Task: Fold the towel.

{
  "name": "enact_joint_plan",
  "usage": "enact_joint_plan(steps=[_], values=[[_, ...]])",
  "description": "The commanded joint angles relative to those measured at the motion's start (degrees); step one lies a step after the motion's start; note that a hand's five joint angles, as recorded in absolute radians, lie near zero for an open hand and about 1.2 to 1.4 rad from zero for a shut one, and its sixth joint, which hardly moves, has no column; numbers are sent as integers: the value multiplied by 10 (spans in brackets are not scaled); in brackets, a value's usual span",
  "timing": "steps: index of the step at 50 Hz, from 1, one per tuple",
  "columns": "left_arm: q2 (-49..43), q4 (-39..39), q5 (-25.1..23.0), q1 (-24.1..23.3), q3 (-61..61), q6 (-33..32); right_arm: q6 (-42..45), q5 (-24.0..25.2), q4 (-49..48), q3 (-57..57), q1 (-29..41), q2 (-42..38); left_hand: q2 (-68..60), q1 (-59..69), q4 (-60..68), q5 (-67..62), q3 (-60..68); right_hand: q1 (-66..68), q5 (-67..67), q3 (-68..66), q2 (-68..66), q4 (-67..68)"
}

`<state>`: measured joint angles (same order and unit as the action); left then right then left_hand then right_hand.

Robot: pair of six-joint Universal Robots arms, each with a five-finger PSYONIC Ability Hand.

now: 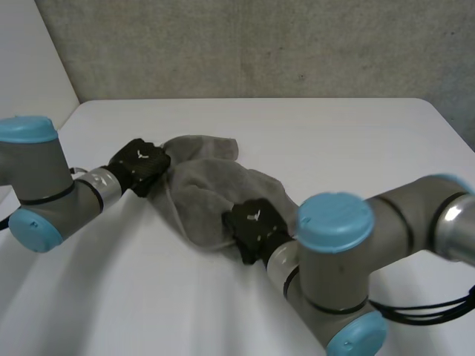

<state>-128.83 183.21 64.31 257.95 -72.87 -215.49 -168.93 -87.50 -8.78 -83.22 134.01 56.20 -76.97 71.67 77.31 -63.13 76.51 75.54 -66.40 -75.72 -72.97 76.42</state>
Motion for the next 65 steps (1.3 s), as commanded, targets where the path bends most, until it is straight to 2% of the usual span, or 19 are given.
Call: enact_joint_plan(steps=[1,8,10,14,15,16,17,18,25,26,27,29,30,31,32,38,45,51,65], values=[[101,-3,-22,-22,-17,41,-1,15,16,1,-32,116,-30,83,27,-69,35,45,-36,-43,-70,36],[201,-7,-47,-45,-37,149,0,95,143,39,-92,174,-30,83,27,-69,35,45,-36,-43,-70,36],[239,-5,-51,-46,-55,195,3,148,221,60,-146,181,-30,83,27,-69,35,45,-36,-43,-70,36],[251,1,-50,-43,-76,218,7,196,277,68,-195,182,-30,83,27,-69,35,45,-36,-43,-70,36],[247,5,-50,-44,-84,218,9,210,287,68,-211,183,59,-6,-63,21,-55,45,-36,-43,-70,36],[237,9,-50,-41,-91,216,9,219,289,67,-222,183,295,-242,-299,257,-290,45,-36,-43,-70,36],[237,9,-50,-41,-91,216,9,219,289,67,-222,183,297,-244,-301,259,-293,45,-36,-43,-70,36],[219,14,-51,-39,-97,211,10,224,292,66,-231,183,446,-393,-449,407,-441,45,-36,-43,-70,36],[137,19,-56,-37,-97,150,54,228,299,39,-242,176,474,-421,-478,436,-469,-2,11,4,-24,-11],[114,21,-56,-37,-91,124,85,225,302,21,-250,176,474,-421,-478,436,-469,-85,94,87,59,-94],[114,21,-56,-37,-91,124,85,225,302,21,-250,176,474,-421,-478,436,-469,-86,95,88,60,-95],[72,19,-58,-40,-73,70,149,220,315,-12,-270,176,474,-421,-478,436,-469,-349,357,350,323,-357],[72,19,-58,-40,-73,70,149,220,315,-12,-270,176,474,-421,-478,436,-469,-350,359,352,324,-359],[55,19,-58,-41,-60,48,169,222,328,-28,-275,176,474,-421,-478,436,-469,-463,472,465,438,-472],[41,19,-58,-41,-45,33,171,225,330,-43,-274,177,474,-421,-478,436,-469,-489,498,491,464,-498],[-4,19,-58,-48,19,24,119,225,284,-87,-270,177,481,-428,-484,442,-476,-507,515,508,481,-515],[-69,15,-58,-48,105,23,13,219,142,-163,-255,187,482,-430,-486,444,-478,-501,510,503,476,-510],[-97,15,-58,-48,127,20,-36,205,105,-181,-226,169,491,-438,-494,452,-486,-496,505,498,471,-505],[-144,12,-58,-54,174,18,-60,168,39,-149,-186,73,491,-438,-494,453,-486,-463,471,465,437,-472]])
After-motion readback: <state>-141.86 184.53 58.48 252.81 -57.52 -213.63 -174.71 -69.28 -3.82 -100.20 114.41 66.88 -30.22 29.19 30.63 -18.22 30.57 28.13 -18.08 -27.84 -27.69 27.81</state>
